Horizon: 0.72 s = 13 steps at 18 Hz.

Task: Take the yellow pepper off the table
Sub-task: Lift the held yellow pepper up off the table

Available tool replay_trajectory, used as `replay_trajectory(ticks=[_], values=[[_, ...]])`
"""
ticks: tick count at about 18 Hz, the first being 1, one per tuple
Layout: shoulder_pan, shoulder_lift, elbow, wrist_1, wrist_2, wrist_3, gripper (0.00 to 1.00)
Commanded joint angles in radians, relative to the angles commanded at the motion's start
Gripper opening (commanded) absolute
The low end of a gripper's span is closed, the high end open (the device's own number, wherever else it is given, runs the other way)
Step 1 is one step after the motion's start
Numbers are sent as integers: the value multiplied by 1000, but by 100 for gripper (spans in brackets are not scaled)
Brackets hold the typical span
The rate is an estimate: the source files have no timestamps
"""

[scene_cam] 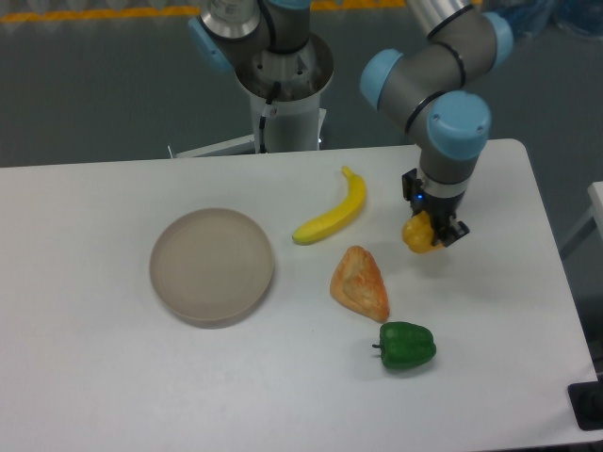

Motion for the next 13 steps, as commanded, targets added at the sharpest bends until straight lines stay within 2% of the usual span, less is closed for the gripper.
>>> replay_trajectory(ticks=[1, 6, 10, 13], values=[[-11, -11, 35, -29, -40, -56, 10], [-25, -74, 170, -138, -56, -77, 11], [-25, -86, 187, -152, -48, -57, 11], [-25, -86, 183, -152, -43, 9, 11]])
